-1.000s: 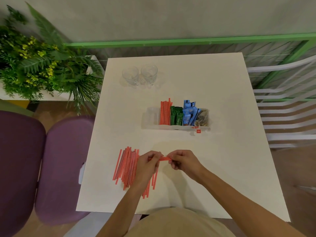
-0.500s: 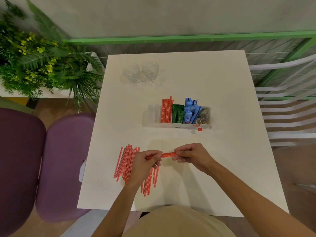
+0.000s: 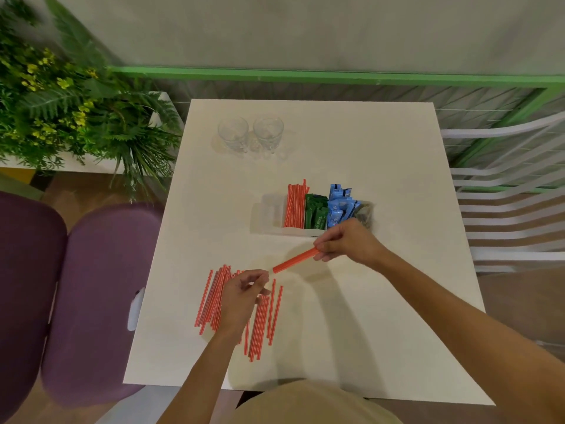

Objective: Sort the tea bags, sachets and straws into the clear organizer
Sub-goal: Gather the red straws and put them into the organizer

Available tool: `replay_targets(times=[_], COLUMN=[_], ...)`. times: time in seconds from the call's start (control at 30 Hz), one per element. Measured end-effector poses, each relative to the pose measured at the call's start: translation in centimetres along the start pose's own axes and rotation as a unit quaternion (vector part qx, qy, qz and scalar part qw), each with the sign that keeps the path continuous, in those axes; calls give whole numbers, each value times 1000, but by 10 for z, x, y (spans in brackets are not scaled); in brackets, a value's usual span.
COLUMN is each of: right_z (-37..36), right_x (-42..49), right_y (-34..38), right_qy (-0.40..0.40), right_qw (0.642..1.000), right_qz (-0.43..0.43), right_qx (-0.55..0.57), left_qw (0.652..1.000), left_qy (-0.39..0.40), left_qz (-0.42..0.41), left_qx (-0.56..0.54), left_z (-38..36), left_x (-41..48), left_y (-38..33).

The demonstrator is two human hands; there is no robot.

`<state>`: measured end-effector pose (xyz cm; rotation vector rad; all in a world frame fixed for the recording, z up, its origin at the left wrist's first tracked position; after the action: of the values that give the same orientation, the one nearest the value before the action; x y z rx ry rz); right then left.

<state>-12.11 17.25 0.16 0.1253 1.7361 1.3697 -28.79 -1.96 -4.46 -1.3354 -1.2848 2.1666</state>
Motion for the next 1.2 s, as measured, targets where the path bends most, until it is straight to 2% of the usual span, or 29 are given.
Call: replay_targets(times=[0.13, 0.27, 0.4, 0.57, 0.77, 0.97, 1.1, 1.2], right_z=[28, 32, 11, -25, -38, -29, -21, -21], right_x=[26, 55, 87, 108, 120, 114, 106, 91], right_y=[63, 114, 126, 104, 89, 111, 124, 134], right_qy=[-37, -46, -15, 50, 62, 24, -9, -30], right_qw=[989, 958, 921, 882, 861, 831, 840, 853], right_qz=[52, 84, 86, 41, 28, 98, 129, 157], right_qx=[-136, -269, -380, -466, -504, -548, -526, -496], left_qw=[1000, 999, 998, 994, 986, 974, 964, 941], left_qy=[-18, -12, 12, 24, 28, 20, 33, 26], left_qz=[13, 31, 34, 29, 0, -32, -40, -61], left_qx=[-6, 16, 59, 101, 165, 225, 260, 332], left_z=[9, 12, 9, 6, 3, 5, 5, 10], left_x=[4, 6, 6, 6, 1, 1, 2, 2], left_y=[5, 15, 26, 33, 36, 38, 41, 41])
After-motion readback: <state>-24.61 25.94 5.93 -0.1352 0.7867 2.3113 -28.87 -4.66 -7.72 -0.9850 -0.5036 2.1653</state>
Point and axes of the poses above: each hand's wrist, its own x-axis towards the middle knuckle, its own z-axis out of the back of the hand, y = z × x, the point moved 10 cm from there along x, towards the middle knuckle, and after that the axes turned 6 degrees about x, right-handed, at the moved point
